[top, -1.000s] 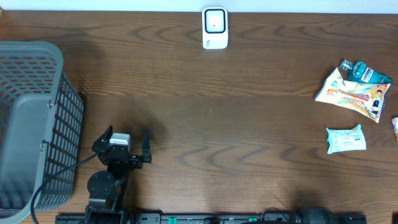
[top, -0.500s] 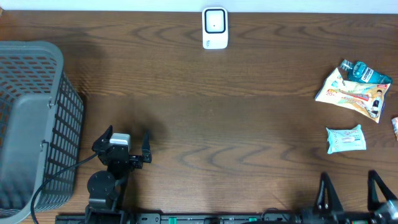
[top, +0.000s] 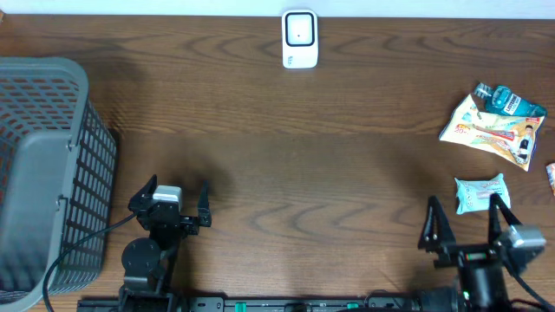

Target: Scan the item barcode

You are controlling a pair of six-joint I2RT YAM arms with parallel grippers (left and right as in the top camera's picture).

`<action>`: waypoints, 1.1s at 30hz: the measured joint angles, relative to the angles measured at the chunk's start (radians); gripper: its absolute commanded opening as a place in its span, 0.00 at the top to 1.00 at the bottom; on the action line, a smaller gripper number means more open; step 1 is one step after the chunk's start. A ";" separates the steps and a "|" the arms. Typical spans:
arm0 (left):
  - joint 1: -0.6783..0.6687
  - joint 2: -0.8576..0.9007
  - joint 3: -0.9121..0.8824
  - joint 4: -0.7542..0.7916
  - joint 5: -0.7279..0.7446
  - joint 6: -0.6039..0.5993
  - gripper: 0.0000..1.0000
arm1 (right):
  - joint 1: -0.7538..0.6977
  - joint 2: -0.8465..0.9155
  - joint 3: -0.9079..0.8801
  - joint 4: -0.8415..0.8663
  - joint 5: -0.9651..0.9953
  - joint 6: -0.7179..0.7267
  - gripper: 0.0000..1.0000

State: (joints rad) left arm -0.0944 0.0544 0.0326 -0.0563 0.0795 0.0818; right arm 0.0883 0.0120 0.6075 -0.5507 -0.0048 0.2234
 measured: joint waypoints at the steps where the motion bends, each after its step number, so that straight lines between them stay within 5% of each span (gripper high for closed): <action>1: 0.000 0.000 0.000 0.000 0.000 0.000 0.00 | 0.000 0.000 -0.024 0.025 0.000 0.006 0.01; 22: 0.000 0.000 0.000 0.000 0.000 0.000 0.00 | -0.032 0.000 -0.525 0.631 -0.002 0.148 0.01; 33: 0.000 0.000 0.000 0.000 0.000 0.000 0.00 | -0.089 0.000 -0.600 0.618 0.000 0.263 0.01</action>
State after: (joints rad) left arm -0.0944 0.0544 0.0326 -0.0563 0.0795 0.0818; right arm -0.0002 0.0120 0.0074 0.0673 -0.0044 0.4866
